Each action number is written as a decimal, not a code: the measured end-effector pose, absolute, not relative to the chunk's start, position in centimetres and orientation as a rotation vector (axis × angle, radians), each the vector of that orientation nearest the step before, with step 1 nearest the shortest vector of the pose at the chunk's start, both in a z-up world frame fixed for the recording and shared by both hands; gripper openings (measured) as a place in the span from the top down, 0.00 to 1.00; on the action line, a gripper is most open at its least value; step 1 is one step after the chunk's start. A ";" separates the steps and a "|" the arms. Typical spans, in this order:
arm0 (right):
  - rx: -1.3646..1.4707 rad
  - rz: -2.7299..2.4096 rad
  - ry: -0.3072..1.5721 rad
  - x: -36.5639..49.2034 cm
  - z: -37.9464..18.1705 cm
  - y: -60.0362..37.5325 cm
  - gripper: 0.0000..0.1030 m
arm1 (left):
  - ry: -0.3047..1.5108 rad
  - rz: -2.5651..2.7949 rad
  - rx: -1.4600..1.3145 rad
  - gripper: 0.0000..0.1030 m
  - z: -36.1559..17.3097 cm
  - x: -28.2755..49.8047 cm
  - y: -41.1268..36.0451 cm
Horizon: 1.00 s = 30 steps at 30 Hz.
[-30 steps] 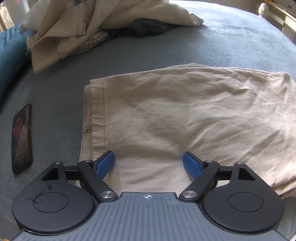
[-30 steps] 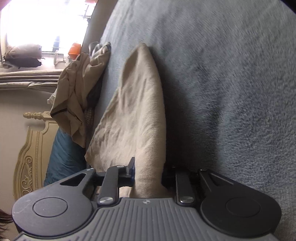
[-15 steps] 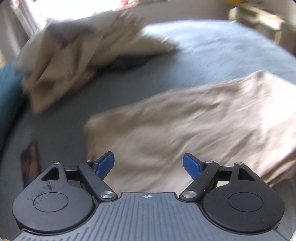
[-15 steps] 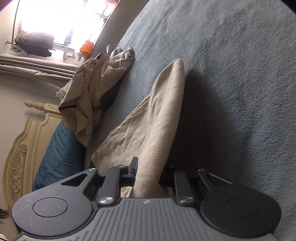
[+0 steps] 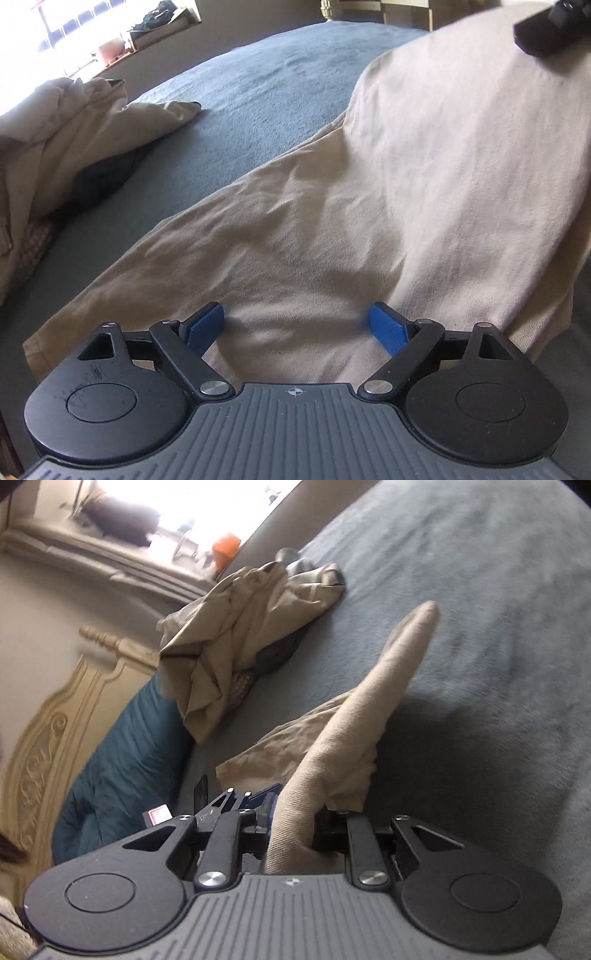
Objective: Fold clothes
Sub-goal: 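Lift the pinched trouser end with the right gripper and fold it over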
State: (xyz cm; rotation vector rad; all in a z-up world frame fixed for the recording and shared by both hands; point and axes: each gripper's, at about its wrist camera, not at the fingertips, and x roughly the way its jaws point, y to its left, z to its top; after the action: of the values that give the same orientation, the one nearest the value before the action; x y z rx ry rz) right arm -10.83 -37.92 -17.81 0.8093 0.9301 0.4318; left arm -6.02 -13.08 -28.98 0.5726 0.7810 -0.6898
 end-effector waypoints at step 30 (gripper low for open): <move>0.638 0.628 0.954 -9.2 -13.6 -29.2 0.81 | 0.680 -0.581 0.306 0.14 -25.8 -0.2 -9.4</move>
State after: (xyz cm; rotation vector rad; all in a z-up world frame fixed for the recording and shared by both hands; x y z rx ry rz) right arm -9.24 -29.17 -13.55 0.6381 0.9537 0.6281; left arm -0.18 -9.36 -25.81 0.3062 0.6805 -0.5813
